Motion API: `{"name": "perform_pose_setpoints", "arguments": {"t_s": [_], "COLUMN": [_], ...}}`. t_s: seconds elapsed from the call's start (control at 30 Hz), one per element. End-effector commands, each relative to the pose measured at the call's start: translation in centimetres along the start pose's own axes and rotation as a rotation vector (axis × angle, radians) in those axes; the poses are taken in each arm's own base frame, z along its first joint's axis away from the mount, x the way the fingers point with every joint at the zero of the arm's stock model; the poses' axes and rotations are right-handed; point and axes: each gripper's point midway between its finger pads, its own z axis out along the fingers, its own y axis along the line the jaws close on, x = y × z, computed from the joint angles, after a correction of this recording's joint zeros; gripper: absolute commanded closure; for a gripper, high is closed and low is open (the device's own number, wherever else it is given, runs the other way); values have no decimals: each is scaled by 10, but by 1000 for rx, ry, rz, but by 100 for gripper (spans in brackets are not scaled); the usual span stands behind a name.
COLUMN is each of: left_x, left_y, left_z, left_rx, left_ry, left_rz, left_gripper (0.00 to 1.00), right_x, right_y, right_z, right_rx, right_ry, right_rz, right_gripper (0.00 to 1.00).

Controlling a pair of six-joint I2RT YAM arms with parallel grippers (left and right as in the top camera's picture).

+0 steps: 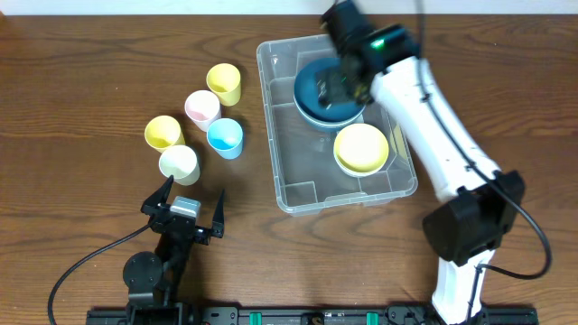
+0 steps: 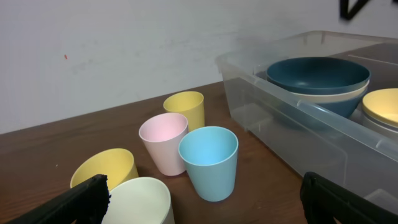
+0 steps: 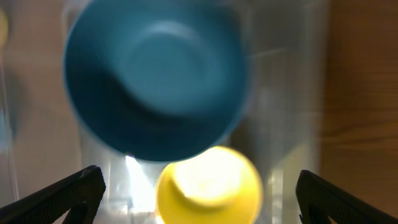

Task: Pack container
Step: 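Raise the right gripper out of the bin and park it at right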

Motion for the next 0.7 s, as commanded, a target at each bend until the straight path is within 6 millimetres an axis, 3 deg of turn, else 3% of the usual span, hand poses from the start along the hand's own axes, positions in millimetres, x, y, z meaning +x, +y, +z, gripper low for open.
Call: {"name": "perform_pose_setpoints", "arguments": {"t_s": [0.0, 0.33, 0.5, 0.67], "left_x": [16, 16, 16, 16], "left_y": [-2, -2, -2, -2], "left_z": [1, 1, 1, 1], "left_rx": [9, 9, 9, 9], "left_ry": [45, 45, 45, 45], "left_rz": [0, 0, 0, 0], "left_gripper": [2, 2, 2, 2], "right_x": [-22, 16, 34, 58], "right_y": [-52, -166, -205, -230], "right_z": [-28, -6, 5, 18], "right_rx": [36, 171, 186, 177], "right_ry": [-67, 112, 164, 240], "right_rz": [149, 452, 645, 796], "right_gripper": [1, 1, 1, 1]}}
